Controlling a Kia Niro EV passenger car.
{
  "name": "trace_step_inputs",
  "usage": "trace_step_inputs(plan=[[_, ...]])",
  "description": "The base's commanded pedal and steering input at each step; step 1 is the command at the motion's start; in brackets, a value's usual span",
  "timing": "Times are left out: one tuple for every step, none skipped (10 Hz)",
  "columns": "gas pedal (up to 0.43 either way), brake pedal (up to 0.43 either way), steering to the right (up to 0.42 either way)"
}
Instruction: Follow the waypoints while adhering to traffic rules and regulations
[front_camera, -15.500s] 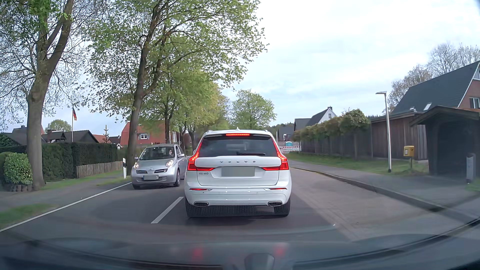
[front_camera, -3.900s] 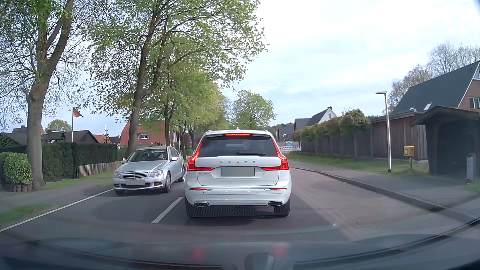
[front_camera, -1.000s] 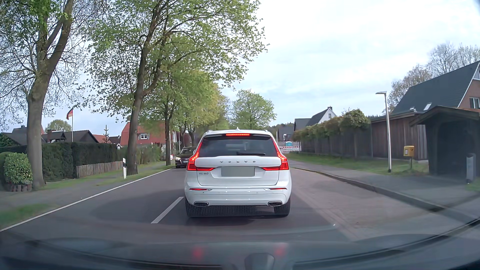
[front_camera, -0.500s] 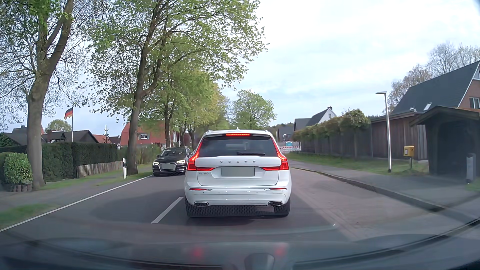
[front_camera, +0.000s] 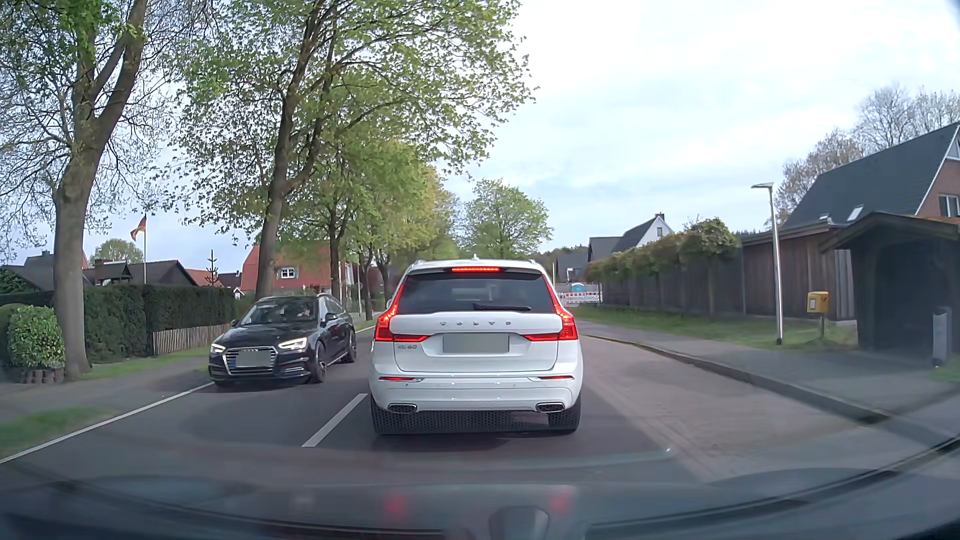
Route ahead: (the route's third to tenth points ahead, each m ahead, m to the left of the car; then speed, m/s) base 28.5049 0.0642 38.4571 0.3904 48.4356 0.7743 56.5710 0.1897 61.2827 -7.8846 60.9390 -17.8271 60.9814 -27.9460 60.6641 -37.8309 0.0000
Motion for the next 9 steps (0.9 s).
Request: trace_step_inputs(plan=[[0.000,0.280,-0.001],[0.000,0.274,-0.001],[0.000,0.274,-0.001],[0.000,0.274,-0.001],[0.000,0.274,-0.001],[0.000,0.274,-0.001],[0.000,0.274,-0.001],[0.000,0.274,-0.001],[0.000,0.274,-0.001]])
